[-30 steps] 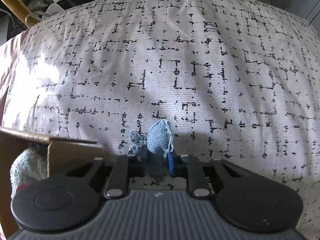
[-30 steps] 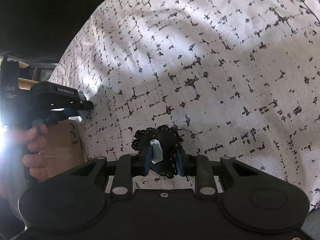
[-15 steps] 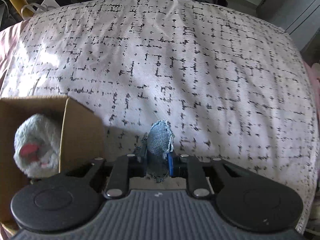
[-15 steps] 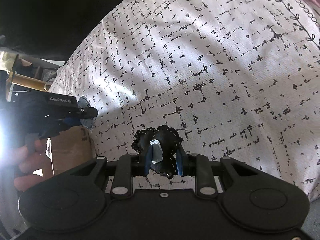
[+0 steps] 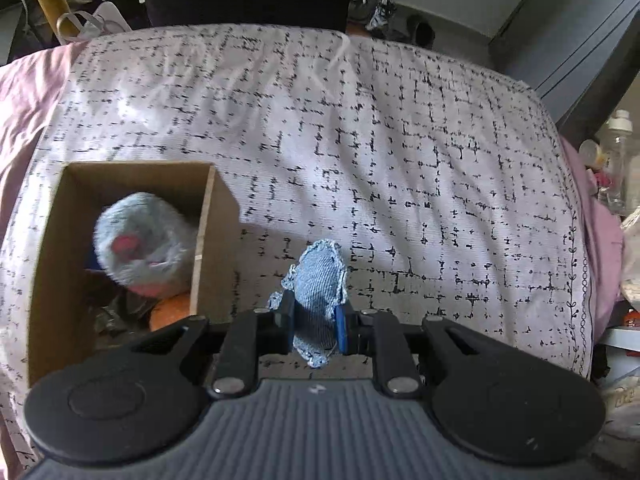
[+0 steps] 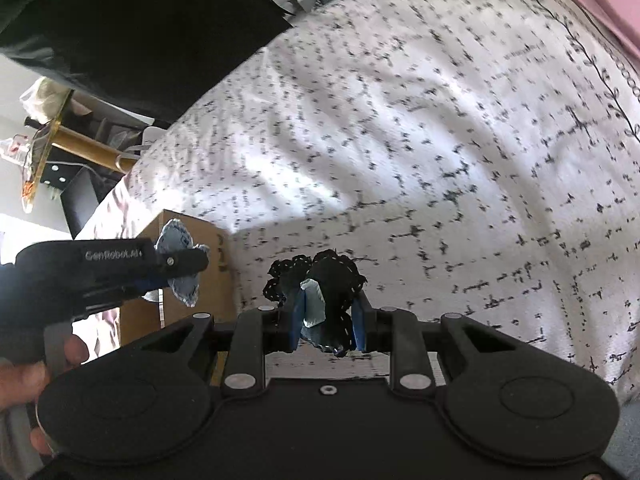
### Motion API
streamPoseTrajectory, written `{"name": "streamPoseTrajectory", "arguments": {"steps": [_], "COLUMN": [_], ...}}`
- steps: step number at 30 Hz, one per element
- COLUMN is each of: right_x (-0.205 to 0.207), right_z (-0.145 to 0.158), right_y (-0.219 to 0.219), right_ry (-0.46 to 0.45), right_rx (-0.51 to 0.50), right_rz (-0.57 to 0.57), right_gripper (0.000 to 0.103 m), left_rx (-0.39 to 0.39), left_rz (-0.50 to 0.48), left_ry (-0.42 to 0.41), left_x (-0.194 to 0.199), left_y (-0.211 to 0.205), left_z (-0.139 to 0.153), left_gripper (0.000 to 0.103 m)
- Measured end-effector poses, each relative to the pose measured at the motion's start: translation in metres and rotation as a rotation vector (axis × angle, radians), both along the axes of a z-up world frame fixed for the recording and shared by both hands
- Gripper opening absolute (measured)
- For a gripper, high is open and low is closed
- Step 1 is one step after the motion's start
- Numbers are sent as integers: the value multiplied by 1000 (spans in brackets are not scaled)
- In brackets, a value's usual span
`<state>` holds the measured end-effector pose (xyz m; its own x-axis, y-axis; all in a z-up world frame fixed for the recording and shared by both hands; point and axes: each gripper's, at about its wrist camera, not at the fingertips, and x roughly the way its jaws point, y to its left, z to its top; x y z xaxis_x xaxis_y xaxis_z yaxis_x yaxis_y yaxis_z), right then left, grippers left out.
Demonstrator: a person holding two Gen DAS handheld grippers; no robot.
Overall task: Organize soft objects
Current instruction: 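Carry the denim plush with left tool over the box while right tool carries the lace item there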
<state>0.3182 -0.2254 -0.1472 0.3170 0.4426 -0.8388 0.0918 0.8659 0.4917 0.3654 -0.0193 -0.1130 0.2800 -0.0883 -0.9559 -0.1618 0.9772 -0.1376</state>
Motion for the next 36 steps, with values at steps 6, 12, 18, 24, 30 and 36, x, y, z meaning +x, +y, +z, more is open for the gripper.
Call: {"name": "streamPoseTrajectory", "arguments": {"steps": [6,12,18,24,30,36], "right_x": [-4,-4,-4,-2,-2,-3], "right_z": [17,32,41,46,45,38], "right_y": [22,50,81,111,141,168], "right_ry": [-34,-64,-79,-85,-77,-58], "right_rx": [10,12,23,34,29,8], "right_rz": [25,61,101,140,183,223], "right_gripper": [25,25,25,25,25,25], "left_rx": [-14,-19,-12,-15,-34,-40], "left_rz": [25,72,129,180,206,240], "left_ry": [-33,-59,-63,-45,-7,29], "left_x": [-18,-33,-45,-58,-66,-74], "left_y": [22,59,101,135,156,171], "left_z": [18,31,31,18,-1,-14], "left_gripper": [19,19,19,19,19,24]}}
